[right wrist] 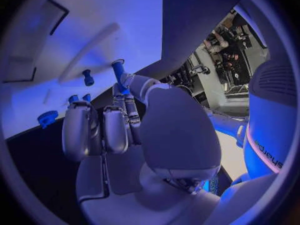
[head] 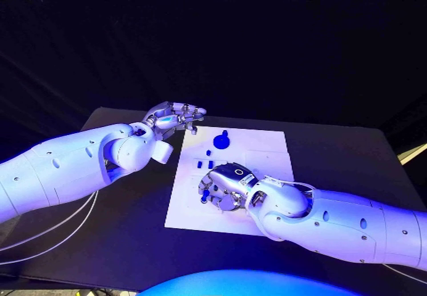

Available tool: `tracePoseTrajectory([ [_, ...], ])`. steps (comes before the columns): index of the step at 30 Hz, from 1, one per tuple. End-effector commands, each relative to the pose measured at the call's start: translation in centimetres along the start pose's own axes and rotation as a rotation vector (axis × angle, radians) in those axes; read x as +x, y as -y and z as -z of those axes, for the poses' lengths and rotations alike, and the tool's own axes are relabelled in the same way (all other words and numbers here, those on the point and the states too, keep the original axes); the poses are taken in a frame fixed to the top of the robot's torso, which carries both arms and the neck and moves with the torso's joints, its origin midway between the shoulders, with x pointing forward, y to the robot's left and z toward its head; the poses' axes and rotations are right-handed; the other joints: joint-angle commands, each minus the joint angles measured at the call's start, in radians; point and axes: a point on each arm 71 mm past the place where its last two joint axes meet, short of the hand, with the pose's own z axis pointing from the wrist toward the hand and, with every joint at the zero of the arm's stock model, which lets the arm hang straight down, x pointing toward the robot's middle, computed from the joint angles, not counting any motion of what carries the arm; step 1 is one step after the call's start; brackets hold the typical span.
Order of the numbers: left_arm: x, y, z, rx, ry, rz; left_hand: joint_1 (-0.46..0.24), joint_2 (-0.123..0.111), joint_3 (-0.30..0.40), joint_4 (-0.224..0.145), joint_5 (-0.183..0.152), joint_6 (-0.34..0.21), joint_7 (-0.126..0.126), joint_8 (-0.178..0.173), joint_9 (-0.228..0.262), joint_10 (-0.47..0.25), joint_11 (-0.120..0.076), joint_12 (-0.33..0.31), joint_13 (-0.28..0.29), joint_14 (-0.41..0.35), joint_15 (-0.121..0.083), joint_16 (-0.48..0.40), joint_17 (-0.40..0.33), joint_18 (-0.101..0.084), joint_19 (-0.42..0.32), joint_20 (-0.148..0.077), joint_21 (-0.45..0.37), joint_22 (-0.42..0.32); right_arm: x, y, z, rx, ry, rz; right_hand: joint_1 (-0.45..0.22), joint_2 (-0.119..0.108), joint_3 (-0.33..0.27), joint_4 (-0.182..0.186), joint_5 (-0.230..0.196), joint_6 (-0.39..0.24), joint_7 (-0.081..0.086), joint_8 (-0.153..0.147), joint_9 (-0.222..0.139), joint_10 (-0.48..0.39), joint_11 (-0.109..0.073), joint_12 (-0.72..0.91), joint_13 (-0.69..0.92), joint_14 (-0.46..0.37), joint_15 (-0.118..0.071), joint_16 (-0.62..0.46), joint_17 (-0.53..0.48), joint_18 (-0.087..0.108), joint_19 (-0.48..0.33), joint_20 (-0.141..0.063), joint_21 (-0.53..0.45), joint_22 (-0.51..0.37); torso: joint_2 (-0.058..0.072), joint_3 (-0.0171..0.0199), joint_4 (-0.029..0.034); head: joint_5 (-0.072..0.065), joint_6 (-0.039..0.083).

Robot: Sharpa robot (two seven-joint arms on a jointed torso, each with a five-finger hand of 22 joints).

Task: Assemble the parts on the task board

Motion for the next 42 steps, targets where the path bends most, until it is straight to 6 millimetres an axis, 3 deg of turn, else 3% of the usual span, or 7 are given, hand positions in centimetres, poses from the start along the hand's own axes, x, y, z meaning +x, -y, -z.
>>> tracePoseTrajectory([
  [1,0.13,0.10,-0.06,0.003,-0.006,0.002,-0.024,0.003,0.002,0.000,-0.001,-0.010,-0.005,0.014,0.015,0.003,-0.005,0.008,0.017,0.011,-0.004,-0.015,0.016,-0.030,0.009,0.001,-0.014,-0.007,0.25,0.13,-0.05,0.005,-0.007,0.005,-0.032,0.030,0.064,-0.020,0.018,0.012,0.003,0.028,0.022,0.151,-0.033,0.051,0.059,0.043,-0.005,0.009,0.005,-0.026,0.053,-0.011,0.003,0.183,0.000,-0.0001,-0.0002,0.002,-0.001],
  [22,-0.10,0.09,0.04,0.002,-0.002,0.001,-0.024,0.003,0.002,0.000,-0.001,-0.010,-0.005,0.014,0.015,0.003,-0.005,0.008,0.017,0.011,-0.004,-0.015,0.016,-0.030,0.009,0.001,-0.014,-0.007,0.90,0.14,0.01,0.008,-0.049,0.012,-0.034,0.029,0.066,-0.023,0.017,0.012,0.003,0.029,0.023,0.152,-0.033,0.050,0.060,0.044,-0.004,0.009,0.007,-0.026,0.053,-0.011,0.005,0.184,-0.001,-0.0008,0.0009,0.008,-0.015],
  [42,-0.21,0.08,0.11,-0.001,-0.001,0.001,-0.024,0.003,0.002,0.000,-0.001,-0.010,-0.005,0.014,0.015,0.003,-0.005,0.008,0.017,0.011,-0.004,-0.015,0.016,-0.030,0.009,0.001,-0.014,-0.007,0.86,0.04,0.21,0.016,-0.033,0.023,-0.036,0.029,0.068,-0.027,0.017,0.012,0.003,0.031,0.024,0.153,-0.033,0.049,0.061,0.043,-0.005,0.009,0.007,-0.026,0.053,-0.012,0.004,0.184,-0.001,-0.0010,0.0000,0.012,-0.016],
])
